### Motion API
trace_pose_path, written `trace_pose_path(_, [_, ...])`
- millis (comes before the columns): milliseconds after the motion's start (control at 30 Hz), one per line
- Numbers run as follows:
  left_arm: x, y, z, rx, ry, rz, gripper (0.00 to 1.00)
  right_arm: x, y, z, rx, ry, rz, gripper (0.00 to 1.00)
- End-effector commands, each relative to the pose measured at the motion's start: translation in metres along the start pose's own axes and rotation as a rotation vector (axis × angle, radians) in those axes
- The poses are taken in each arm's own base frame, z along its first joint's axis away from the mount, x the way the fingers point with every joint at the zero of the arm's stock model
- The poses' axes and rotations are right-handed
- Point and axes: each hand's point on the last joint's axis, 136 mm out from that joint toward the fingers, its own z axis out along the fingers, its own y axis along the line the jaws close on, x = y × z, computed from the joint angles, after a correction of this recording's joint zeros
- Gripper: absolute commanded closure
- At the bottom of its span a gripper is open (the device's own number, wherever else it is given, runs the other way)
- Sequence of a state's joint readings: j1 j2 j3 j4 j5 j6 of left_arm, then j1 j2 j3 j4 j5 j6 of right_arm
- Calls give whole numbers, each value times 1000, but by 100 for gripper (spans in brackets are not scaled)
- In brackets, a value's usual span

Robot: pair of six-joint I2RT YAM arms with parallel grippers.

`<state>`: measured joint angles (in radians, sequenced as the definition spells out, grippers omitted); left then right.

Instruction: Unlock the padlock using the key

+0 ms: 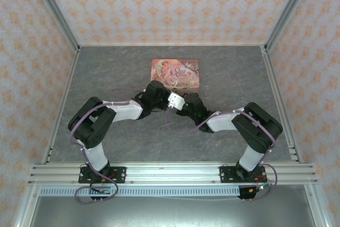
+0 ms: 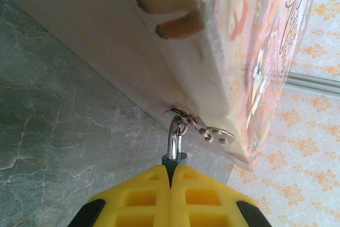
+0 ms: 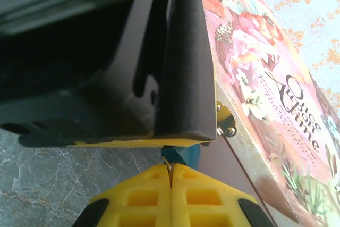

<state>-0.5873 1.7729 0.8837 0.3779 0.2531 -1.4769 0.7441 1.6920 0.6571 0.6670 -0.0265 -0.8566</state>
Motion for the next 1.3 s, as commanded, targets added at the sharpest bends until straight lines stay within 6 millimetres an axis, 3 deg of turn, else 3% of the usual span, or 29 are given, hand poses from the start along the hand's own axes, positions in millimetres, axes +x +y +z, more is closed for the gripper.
trace_pose_path(0, [1,-29,-8,71,7,1,100,-3,-1,7,0,5,47,100])
trace_pose_path(500, [1,-25,-8,65,2,-7,100,4,-26,3,25,-56,482,100])
trace_pose_path(900, [0,-25,-9,62,-1,-4,100,12,-24,-3,-6,-68,397,100])
trace_pose_path(1267, [0,-25,-11,66,-7,-4,100,10,-21,-2,-30,-75,451,100])
